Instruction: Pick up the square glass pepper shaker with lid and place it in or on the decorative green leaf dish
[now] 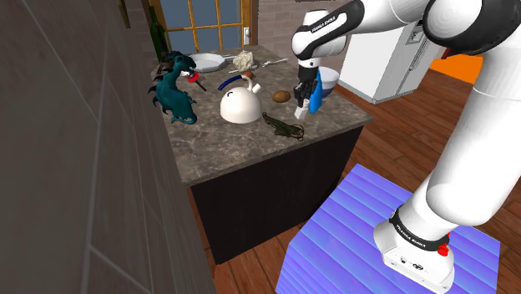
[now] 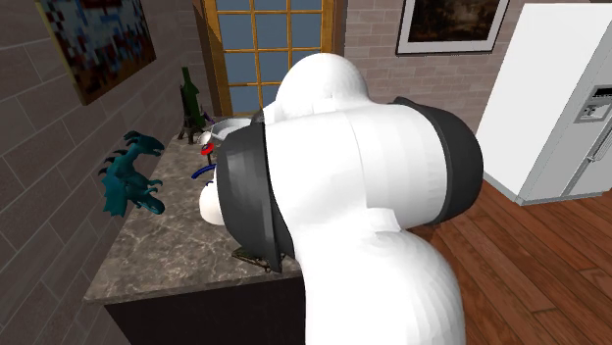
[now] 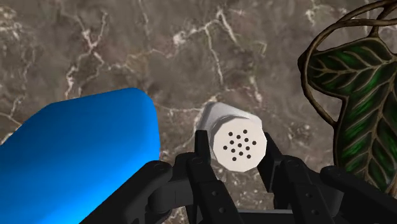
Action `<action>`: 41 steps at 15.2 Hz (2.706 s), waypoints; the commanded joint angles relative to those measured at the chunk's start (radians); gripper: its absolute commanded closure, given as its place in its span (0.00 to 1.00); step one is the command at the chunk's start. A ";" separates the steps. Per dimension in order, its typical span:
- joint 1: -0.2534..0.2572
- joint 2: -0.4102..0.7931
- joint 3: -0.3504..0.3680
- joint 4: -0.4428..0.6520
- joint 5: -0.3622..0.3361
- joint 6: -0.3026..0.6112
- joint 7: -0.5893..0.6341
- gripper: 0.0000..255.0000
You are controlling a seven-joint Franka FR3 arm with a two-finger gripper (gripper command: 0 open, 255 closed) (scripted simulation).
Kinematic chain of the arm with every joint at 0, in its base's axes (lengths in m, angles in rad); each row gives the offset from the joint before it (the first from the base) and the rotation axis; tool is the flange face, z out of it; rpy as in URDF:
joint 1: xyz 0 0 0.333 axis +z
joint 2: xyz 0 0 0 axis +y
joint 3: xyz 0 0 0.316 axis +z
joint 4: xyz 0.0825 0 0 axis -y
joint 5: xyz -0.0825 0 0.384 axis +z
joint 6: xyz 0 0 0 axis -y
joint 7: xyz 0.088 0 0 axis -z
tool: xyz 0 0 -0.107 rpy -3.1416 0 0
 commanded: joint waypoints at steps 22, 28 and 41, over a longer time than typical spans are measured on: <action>0.032 -0.119 0.013 0.120 -0.037 -0.257 0.068 1.00; 0.109 -0.197 0.075 0.046 -0.046 -0.255 0.209 1.00; 0.154 -0.196 0.120 -0.076 -0.037 -0.129 0.292 1.00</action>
